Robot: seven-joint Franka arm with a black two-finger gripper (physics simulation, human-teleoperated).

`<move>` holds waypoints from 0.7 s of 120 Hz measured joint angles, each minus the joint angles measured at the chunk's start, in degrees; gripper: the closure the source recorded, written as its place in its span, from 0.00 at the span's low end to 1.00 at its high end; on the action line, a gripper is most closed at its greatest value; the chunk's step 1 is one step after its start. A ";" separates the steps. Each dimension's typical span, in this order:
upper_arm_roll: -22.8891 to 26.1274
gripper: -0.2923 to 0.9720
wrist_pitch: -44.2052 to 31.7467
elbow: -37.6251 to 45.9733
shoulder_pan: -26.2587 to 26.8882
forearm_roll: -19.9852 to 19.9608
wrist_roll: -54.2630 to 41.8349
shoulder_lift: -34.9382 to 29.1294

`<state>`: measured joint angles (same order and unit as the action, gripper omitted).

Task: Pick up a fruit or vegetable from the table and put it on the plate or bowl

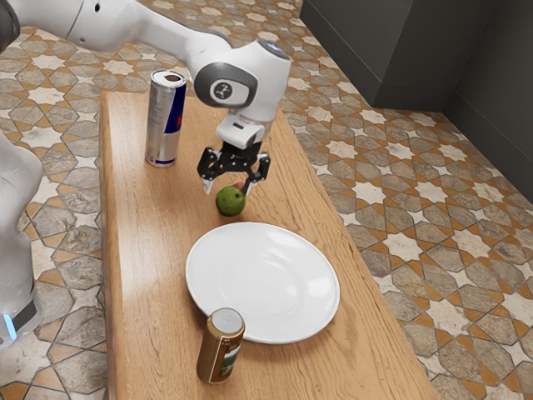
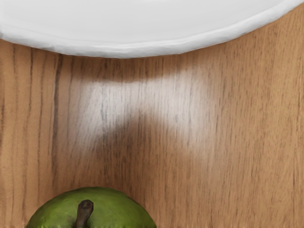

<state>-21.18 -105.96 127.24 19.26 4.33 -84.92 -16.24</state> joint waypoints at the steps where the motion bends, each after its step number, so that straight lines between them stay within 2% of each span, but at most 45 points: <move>1: -0.01 0.23 -0.03 0.02 -0.03 0.00 0.01 0.00; 84: -1.15 0.23 -3.52 1.17 0.15 0.42 0.34 1.84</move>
<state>-22.34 -109.47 128.42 19.41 4.74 -84.59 -14.40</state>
